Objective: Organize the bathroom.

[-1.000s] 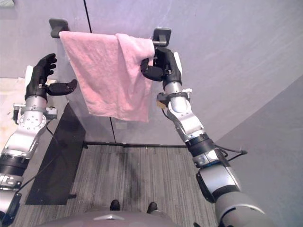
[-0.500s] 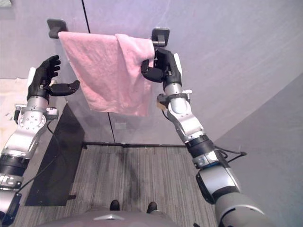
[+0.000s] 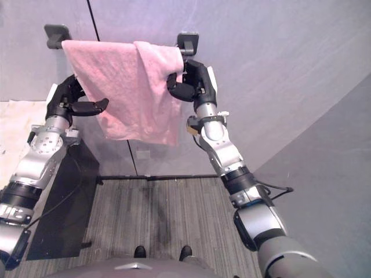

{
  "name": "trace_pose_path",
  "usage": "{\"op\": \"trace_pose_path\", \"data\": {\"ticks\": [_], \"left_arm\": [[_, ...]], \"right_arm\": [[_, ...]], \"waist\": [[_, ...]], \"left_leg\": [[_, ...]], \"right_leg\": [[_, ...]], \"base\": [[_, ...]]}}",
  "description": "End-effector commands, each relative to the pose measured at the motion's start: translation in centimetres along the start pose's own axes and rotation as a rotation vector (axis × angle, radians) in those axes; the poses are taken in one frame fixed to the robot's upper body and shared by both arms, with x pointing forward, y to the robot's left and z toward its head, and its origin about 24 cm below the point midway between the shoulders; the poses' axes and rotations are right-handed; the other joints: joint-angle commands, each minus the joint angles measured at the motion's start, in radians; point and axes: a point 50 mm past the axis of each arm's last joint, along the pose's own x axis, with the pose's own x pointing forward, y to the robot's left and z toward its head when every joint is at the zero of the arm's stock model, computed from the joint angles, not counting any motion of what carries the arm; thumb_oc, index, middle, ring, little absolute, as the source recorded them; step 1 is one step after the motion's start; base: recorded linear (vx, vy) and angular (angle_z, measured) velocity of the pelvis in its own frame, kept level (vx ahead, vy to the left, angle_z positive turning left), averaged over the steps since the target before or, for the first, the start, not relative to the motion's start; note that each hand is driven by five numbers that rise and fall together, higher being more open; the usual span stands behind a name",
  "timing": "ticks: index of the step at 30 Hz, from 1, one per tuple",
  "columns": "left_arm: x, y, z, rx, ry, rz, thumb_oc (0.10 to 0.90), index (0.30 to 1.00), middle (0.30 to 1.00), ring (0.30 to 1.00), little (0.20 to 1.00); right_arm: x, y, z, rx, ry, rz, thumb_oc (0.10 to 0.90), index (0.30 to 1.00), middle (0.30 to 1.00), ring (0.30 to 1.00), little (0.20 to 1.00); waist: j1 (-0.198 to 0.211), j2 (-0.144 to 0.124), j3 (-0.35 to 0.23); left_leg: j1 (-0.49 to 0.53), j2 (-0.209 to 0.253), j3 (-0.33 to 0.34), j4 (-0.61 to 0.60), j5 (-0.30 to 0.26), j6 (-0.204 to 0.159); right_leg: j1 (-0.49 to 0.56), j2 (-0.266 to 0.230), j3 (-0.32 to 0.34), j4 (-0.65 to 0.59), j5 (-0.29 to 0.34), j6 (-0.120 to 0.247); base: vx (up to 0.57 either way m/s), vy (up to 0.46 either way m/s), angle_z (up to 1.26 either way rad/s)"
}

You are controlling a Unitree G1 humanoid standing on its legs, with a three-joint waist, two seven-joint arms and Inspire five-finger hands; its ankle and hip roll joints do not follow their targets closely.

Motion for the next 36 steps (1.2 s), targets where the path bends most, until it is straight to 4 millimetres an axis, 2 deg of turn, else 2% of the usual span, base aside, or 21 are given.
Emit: {"op": "trace_pose_path", "data": {"ticks": [1, 2, 3, 10, 20, 27, 36], "left_arm": [[2.6, 1.2, 5.2, -0.057, -0.232, 0.087, 0.569, 0.554, 0.554, 0.554, 0.554], [2.6, 1.3, 5.1, -0.053, -0.232, 0.096, 0.532, 0.498, 0.498, 0.498, 0.498], [2.7, 1.4, 5.1, -0.050, -0.229, 0.102, 0.400, 0.300, 0.300, 0.300, 0.300], [2.5, 3.1, 5.0, -0.044, -0.234, 0.192, 0.400, 0.300, 0.300, 0.300, 0.300], [1.7, 6.0, 4.0, 0.008, -0.220, 0.257, 0.400, 0.300, 0.300, 0.300, 0.300], [1.3, 6.4, 3.7, 0.013, -0.213, 0.259, 0.400, 0.300, 0.300, 0.300, 0.300], [1.3, 6.1, 3.6, 0.010, -0.207, 0.251, 0.400, 0.300, 0.300, 0.300, 0.300]], "right_arm": [[-0.3, -0.3, 2.4, -0.023, -0.186, 0.044, 0.400, 0.300, 0.300, 0.300, 0.300], [-0.3, -0.2, 2.4, -0.022, -0.185, 0.047, 0.400, 0.300, 0.300, 0.300, 0.300], [-0.2, -0.2, 2.4, -0.022, -0.185, 0.048, 0.400, 0.300, 0.300, 0.300, 0.300], [-0.4, -0.2, 2.2, -0.029, -0.177, 0.051, 0.400, 0.300, 0.300, 0.300, 0.300], [-0.7, -1.8, 1.4, -0.033, -0.139, -0.025, 0.400, 0.300, 0.300, 0.300, 0.300], [-1.6, -3.0, 0.2, -0.027, -0.108, -0.077, 0.400, 0.300, 0.300, 0.300, 0.300], [-1.8, -4.2, 0.0, 0.010, -0.102, -0.148, 0.400, 0.300, 0.300, 0.300, 0.300]], "waist": [[-0.035, 0.044, -0.135], [-0.035, 0.044, -0.135], [-0.035, 0.044, -0.135], [-0.029, 0.044, -0.137], [-0.019, 0.045, -0.133], [-0.020, 0.047, -0.134], [-0.028, 0.046, -0.132]], "left_leg": [[0.023, 0.018, 0.054, -0.002, -0.059, -0.019], [0.024, 0.018, 0.053, -0.002, -0.059, -0.018], [0.024, 0.018, 0.054, -0.002, -0.059, -0.018], [0.022, 0.017, 0.050, -0.002, -0.056, -0.020], [0.022, 0.016, 0.045, -0.002, -0.055, -0.020], [0.025, 0.016, 0.044, -0.002, -0.057, -0.020], [0.026, 0.015, 0.046, -0.002, -0.059, -0.018]], "right_leg": [[0.029, -0.088, -0.039, -0.005, -0.016, 0.102], [0.029, -0.088, -0.038, -0.005, -0.017, 0.101], [0.030, -0.088, -0.038, -0.005, -0.018, 0.101], [0.032, -0.086, -0.037, -0.006, -0.022, 0.101], [0.037, -0.088, -0.045, -0.006, -0.024, 0.099], [0.040, -0.089, -0.046, -0.006, -0.022, 0.100], [0.038, -0.088, -0.041, -0.006, -0.019, 0.099]], "base": [[0.00, 0.000, 0.00], [0.00, 0.000, 0.00], [0.00, 0.000, 0.00], [0.00, 0.000, 0.00], [0.00, 0.000, 0.00], [0.00, 0.000, 0.00], [0.00, 0.000, 0.00]]}}
